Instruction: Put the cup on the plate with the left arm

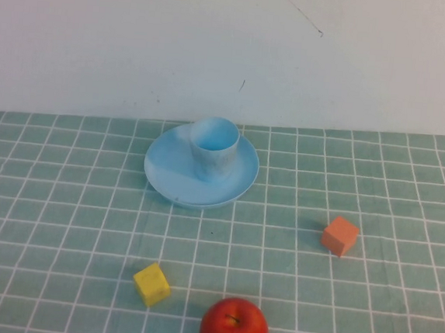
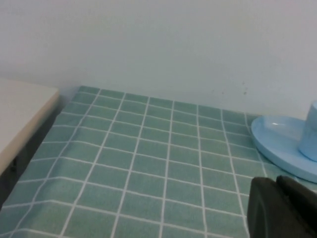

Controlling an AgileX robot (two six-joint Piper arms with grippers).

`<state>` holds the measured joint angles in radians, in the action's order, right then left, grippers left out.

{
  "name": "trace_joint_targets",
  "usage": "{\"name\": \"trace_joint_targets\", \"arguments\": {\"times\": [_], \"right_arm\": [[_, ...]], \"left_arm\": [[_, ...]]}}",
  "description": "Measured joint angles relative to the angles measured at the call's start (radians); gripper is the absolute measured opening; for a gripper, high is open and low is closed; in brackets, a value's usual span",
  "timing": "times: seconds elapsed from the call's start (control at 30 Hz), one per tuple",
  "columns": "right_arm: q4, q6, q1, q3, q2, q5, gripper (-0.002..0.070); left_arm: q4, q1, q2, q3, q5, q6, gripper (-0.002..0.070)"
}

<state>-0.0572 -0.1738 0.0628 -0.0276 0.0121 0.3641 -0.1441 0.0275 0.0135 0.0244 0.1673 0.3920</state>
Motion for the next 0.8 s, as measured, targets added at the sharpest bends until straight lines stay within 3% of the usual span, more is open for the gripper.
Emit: {"name": "trace_joint_targets", "arguments": {"times": [0.2, 0.57, 0.8], "right_arm": [[0.000, 0.000, 0.000, 0.000, 0.000, 0.000, -0.0002], [0.000, 0.000, 0.000, 0.000, 0.000, 0.000, -0.0002], [0.000, 0.000, 0.000, 0.000, 0.000, 0.000, -0.0002]], "left_arm": [[0.000, -0.045, 0.000, 0.000, 0.044, 0.000, -0.0001], [-0.002, -0.046, 0.000, 0.000, 0.113, -0.005, -0.0001], [-0.010, -0.046, 0.000, -0.002, 0.182, -0.157, -0.0001]]}}
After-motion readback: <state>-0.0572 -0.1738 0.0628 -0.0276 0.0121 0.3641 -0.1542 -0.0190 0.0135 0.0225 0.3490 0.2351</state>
